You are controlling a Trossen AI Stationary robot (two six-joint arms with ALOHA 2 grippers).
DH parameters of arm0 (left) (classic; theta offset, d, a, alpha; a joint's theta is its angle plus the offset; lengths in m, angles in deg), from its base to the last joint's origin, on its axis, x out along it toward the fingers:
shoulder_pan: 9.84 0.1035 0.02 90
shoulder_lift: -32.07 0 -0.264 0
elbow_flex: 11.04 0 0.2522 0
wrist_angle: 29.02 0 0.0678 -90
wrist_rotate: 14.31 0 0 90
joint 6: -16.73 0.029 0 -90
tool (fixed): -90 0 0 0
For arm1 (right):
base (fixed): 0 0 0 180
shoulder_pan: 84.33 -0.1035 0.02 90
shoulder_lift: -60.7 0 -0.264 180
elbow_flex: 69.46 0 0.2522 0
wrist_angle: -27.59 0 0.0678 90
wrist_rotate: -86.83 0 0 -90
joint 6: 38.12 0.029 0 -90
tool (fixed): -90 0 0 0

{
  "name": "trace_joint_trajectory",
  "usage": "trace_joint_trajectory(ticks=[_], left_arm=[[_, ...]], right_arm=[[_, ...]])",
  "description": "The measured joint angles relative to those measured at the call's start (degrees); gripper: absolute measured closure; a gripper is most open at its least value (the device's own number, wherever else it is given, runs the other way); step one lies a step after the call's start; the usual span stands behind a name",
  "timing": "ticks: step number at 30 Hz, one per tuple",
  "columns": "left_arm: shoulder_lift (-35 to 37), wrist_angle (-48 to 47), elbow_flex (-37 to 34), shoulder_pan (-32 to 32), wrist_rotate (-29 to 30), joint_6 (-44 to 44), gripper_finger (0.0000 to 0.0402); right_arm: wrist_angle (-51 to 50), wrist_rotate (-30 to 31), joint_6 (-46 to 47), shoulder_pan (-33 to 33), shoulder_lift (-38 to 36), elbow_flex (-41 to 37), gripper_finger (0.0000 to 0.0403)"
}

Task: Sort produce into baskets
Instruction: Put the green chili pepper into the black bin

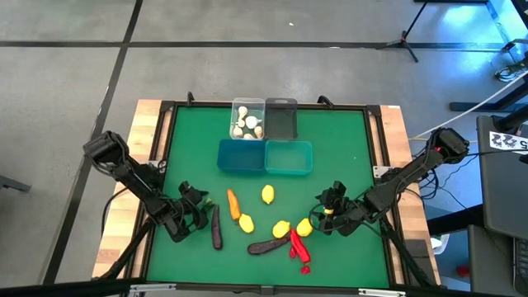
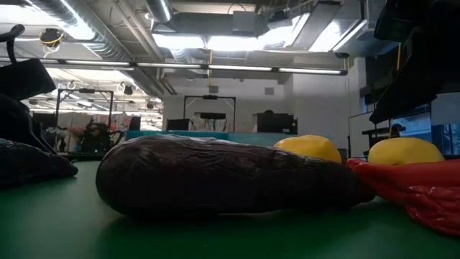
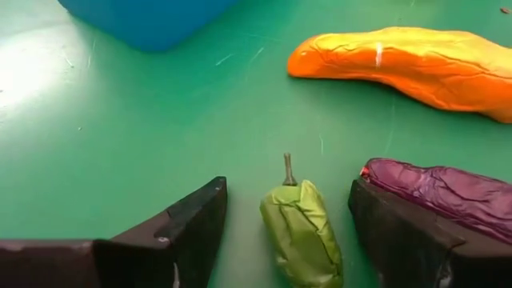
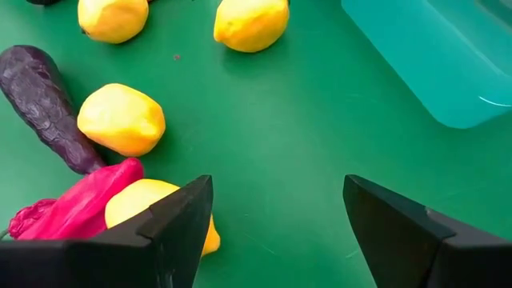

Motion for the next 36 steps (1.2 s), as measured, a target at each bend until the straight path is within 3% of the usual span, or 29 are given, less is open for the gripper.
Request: trace_joint_trajectory(ticks=[10, 16, 22, 29, 33, 36], left_arm=[[0.0, 0.6, 0.2, 0.0, -0.3, -1.7, 0.0258], [1.0, 0.6, 0.2, 0.0, -0.8, -5.7, 0.0303], [7.7, 1.3, 0.2, 1.3, -1.2, -6.7, 0.032], [17.3, 0.9, 0.2, 7.7, 0.8, -5.0, 0.0323], [21.9, 4.7, 0.2, 13.8, 4.3, 1.3, 0.0323], [23.9, 12.3, 0.2, 19.5, 6.6, 12.0, 0.0323]], right_arm=[[-0.3, 0.0, 0.0, 0.0, 0.0, 0.0, 0.0123], [-0.3, 0.0, 0.0, 0.0, 0.0, 0.0, 0.0123], [-0.4, 0.0, 0.0, 0.0, 0.0, 0.0, 0.0123], [-0.4, 1.2, -0.5, 0.0, 0.0, 0.0, 0.0123], [-0.4, 2.6, -1.5, 0.0, 0.0, 0.0, 0.0123], [-0.4, 2.7, -1.7, 0.0, 0.0, 0.0, 0.0123]])
